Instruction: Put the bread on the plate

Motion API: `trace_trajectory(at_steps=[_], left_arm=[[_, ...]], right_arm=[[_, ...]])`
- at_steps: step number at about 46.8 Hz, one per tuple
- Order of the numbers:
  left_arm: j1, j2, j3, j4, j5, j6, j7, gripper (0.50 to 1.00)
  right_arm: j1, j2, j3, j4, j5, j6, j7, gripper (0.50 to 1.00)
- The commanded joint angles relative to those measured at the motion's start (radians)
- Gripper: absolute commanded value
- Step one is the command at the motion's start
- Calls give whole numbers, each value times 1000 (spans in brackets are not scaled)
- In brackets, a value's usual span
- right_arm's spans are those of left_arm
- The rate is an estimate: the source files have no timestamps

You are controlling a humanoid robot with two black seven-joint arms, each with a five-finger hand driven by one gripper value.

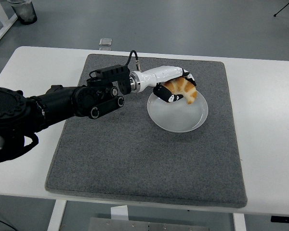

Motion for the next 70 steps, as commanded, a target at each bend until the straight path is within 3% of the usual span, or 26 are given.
trace_trajectory(at_steps=[1, 41, 43, 49, 70], left_arm=[[5, 0, -1, 0, 0, 4, 0, 500], [62, 0, -7, 8, -18, 15, 0, 500], [62, 0, -10, 9, -18, 15, 0, 523], [64, 0, -13, 8, -21, 17, 0, 651], [64, 0, -15, 6, -29, 17, 0, 851]], right_arm=[[0, 0, 0, 0, 0, 0, 0, 952], [0, 0, 2, 0, 0, 0, 0, 952], [0, 0, 2, 0, 0, 0, 0, 952], [0, 0, 0, 0, 0, 0, 0, 954], [0, 0, 0, 0, 0, 0, 0, 952]])
